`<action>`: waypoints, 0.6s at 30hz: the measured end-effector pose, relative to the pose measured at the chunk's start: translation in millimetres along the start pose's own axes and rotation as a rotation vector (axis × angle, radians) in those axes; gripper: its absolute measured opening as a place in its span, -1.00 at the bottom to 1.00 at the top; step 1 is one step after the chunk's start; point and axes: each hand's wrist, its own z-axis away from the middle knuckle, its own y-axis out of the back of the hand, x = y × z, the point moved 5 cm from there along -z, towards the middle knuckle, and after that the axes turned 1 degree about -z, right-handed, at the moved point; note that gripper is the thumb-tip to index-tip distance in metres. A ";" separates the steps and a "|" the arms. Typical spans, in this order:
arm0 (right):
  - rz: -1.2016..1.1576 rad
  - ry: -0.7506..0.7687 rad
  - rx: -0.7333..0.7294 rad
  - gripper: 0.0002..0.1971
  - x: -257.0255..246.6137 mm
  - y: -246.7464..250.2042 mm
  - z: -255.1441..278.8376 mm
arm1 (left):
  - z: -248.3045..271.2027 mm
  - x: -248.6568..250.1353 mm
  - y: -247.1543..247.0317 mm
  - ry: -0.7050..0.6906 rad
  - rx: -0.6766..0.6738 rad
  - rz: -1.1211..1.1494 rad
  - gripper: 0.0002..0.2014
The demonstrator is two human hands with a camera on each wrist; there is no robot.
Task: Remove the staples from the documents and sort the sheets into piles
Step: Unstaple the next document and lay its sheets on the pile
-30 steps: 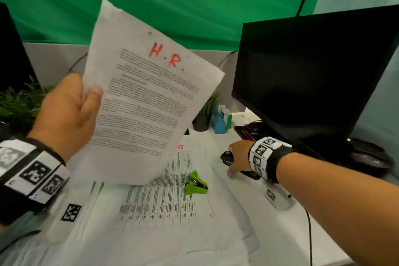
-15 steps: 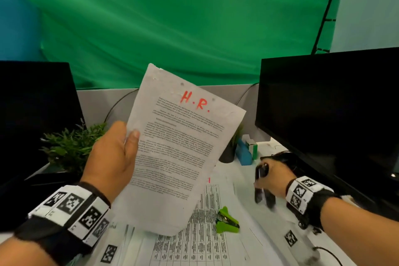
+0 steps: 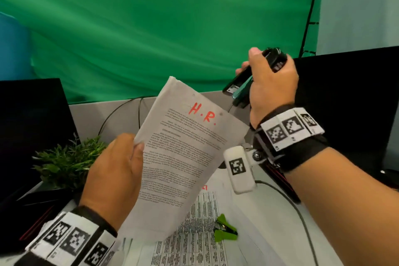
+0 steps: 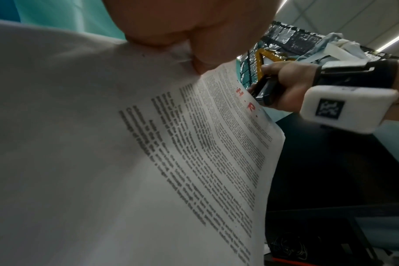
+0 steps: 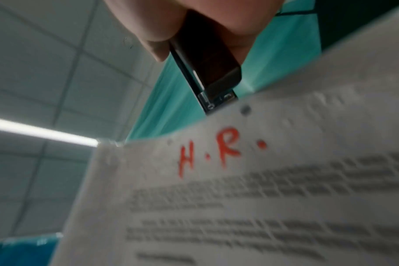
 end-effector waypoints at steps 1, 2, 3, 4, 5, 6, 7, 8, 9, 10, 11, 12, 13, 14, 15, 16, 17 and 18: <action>0.074 0.014 -0.045 -0.74 3.9 -6.7 6.6 | 1.0 4.5 1.5 -0.028 0.014 0.003 -0.79; 0.161 0.016 -0.091 -0.72 8.9 -10.6 13.7 | 2.4 7.8 2.8 -0.050 0.025 0.008 -0.81; 0.243 0.010 -0.120 -0.70 14.5 -10.6 18.2 | 4.0 9.7 3.8 -0.062 0.032 0.012 -0.81; 0.303 -0.002 -0.130 -0.67 19.2 -7.6 20.8 | 5.3 10.7 4.7 -0.067 0.036 0.014 -0.81; 0.331 -0.014 -0.127 -0.64 22.5 -3.1 22.0 | 6.4 11.0 5.7 -0.077 0.043 0.012 -0.81; 0.332 -0.024 -0.110 -0.64 24.6 1.7 22.1 | 7.3 11.5 6.2 -0.089 0.049 0.008 -0.80; 0.306 -0.027 -0.090 -0.64 24.9 5.2 21.6 | 8.2 11.6 6.2 -0.095 0.051 0.006 -0.80; 0.278 -0.026 -0.075 -0.65 23.6 6.4 21.0 | 8.4 11.3 5.7 -0.093 0.048 0.008 -0.79; 0.259 -0.011 -0.068 -0.66 20.6 5.5 20.6 | 8.6 10.3 4.8 -0.088 0.044 0.011 -0.78; 0.239 0.016 -0.072 -0.66 16.2 3.5 20.9 | 8.3 8.8 3.5 -0.083 0.039 0.015 -0.77; 0.211 0.052 -0.078 -0.67 11.4 1.6 21.3 | 7.9 7.3 1.8 -0.077 0.034 0.019 -0.76; 0.176 0.089 -0.077 -0.67 5.4 0.0 22.0 | 7.2 5.2 0.1 -0.065 0.027 0.028 -0.76; 0.142 0.118 -0.069 -0.66 1.2 -0.9 21.9 | 6.6 2.5 -1.3 -0.047 0.021 0.040 -0.75; 0.115 0.138 -0.061 -0.64 -2.4 -1.5 22.8 | 6.0 -0.2 -2.2 -0.028 0.017 0.051 -0.74; 0.106 0.151 -0.057 -0.61 -4.0 -1.9 23.6 | 5.8 -2.4 -2.9 -0.015 0.013 0.058 -0.74; 0.115 0.158 -0.053 -0.57 -3.8 -2.0 24.8 | 5.8 -3.3 -3.8 -0.009 0.007 0.059 -0.74; 0.134 0.159 -0.053 -0.53 -2.2 -2.1 25.6 | 5.9 -3.4 -4.5 -0.009 0.001 0.057 -0.74; 0.156 0.151 -0.051 -0.50 0.8 -1.7 26.0 | 5.6 -2.7 -4.9 -0.010 -0.005 0.056 -0.74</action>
